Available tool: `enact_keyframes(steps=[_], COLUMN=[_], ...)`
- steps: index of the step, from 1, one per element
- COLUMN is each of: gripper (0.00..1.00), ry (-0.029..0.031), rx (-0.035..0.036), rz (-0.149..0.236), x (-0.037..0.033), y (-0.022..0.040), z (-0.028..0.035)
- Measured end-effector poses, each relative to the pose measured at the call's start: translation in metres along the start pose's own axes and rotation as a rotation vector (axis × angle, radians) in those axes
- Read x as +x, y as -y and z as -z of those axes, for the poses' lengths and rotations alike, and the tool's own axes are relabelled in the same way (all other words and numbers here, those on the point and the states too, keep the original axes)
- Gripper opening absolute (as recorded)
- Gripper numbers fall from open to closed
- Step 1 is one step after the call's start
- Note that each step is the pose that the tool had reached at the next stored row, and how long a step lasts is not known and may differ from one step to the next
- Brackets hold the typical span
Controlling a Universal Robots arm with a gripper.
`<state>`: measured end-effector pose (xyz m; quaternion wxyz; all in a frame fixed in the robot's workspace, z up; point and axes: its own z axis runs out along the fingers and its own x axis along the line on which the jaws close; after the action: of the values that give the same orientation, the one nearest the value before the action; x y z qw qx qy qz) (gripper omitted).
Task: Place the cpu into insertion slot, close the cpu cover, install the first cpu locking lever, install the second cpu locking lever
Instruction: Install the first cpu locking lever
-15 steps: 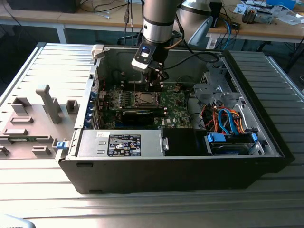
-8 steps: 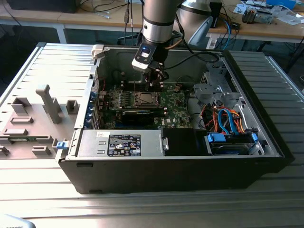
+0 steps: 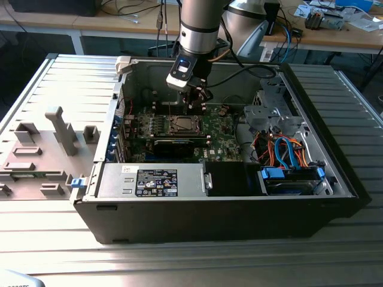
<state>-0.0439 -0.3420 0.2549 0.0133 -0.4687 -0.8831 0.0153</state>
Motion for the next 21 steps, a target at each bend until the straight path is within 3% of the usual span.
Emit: enact_keyframes(steps=[21], gripper=[0.11], ry=[0.0009], rx=[0.0002], rz=[0.023], x=[0.0000], y=[0.0000], z=[-0.0001])
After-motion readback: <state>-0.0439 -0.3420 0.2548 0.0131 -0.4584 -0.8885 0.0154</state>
